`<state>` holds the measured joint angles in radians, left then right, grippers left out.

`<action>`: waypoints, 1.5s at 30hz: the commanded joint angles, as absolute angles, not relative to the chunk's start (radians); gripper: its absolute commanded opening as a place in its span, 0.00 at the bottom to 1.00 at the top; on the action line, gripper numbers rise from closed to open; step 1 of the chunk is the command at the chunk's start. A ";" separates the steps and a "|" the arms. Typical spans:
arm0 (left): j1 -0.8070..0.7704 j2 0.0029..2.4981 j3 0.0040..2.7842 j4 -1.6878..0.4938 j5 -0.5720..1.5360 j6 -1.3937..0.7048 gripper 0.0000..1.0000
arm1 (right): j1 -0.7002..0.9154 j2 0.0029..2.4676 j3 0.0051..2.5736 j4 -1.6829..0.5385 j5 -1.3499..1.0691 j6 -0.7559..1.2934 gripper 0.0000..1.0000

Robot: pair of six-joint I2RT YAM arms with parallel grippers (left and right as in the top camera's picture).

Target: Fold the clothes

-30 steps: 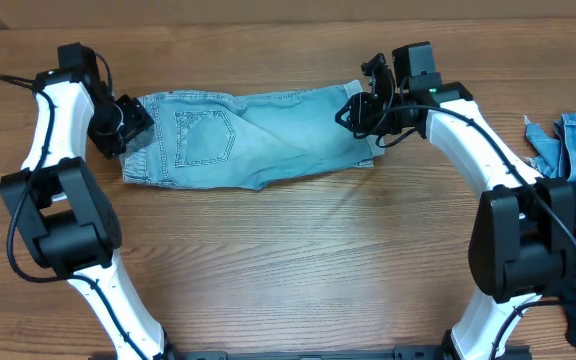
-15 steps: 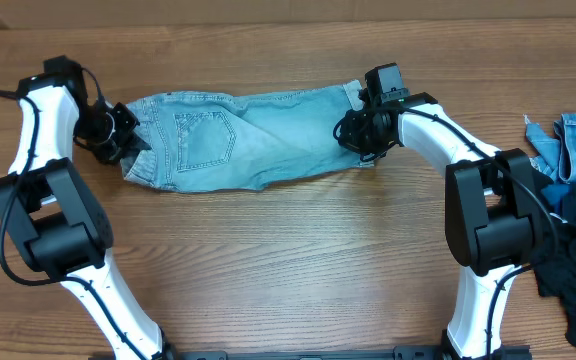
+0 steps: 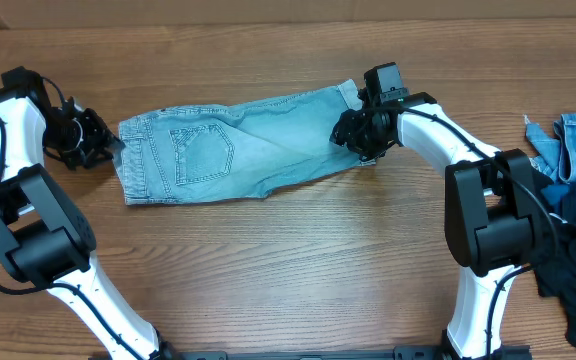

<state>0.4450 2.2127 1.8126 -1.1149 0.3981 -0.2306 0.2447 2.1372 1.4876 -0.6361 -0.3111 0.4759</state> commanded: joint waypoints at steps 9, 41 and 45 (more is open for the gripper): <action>0.306 2.321 1.814 -1.076 0.340 -0.323 0.37 | 0.242 2.138 1.493 -0.664 -0.266 0.480 0.52; 0.416 2.173 1.845 -1.441 0.598 -0.081 0.04 | 0.240 2.138 1.493 -0.667 -0.262 0.479 0.52; 0.458 2.119 1.845 -1.525 0.324 -0.125 0.04 | 0.240 2.138 1.493 -0.668 -0.253 0.479 0.52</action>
<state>0.4358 2.1639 1.8225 -1.4933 0.5079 -0.0971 0.2447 2.1372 1.4921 -0.6594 -0.3058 0.4755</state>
